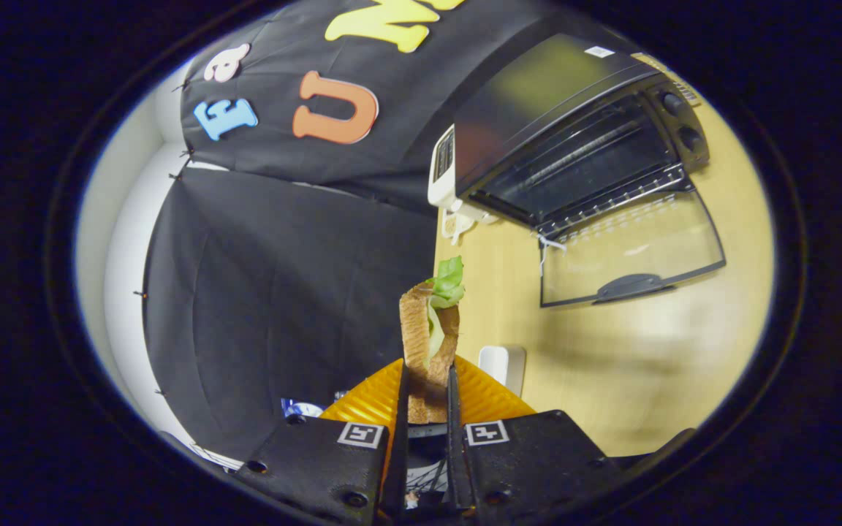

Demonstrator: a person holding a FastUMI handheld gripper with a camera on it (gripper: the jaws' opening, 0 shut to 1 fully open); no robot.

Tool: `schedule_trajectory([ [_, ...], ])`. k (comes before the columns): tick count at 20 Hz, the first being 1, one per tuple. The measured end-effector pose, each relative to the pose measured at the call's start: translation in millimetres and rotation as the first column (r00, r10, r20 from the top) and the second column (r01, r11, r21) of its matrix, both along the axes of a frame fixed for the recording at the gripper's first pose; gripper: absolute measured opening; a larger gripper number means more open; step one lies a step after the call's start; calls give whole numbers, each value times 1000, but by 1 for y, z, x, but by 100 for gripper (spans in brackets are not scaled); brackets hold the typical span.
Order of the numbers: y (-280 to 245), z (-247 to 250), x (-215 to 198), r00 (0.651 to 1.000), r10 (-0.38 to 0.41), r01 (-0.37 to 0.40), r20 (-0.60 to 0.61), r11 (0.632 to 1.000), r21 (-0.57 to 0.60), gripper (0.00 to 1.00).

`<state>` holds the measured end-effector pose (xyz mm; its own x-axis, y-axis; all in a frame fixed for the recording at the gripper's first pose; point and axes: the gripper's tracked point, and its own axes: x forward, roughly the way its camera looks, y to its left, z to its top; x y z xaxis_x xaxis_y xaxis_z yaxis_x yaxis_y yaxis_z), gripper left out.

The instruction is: Open the toaster oven, put the food inside, and close the toaster oven door.

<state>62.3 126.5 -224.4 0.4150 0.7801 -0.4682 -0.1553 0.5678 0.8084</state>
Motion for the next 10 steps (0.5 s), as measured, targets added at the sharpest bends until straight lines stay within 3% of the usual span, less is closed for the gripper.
schedule_trajectory([
  [5,-46,-7,58,967,-253,252,-1,965,78,27],
  [10,-78,-36,126,907,-421,417,-4,897,149,27],
])
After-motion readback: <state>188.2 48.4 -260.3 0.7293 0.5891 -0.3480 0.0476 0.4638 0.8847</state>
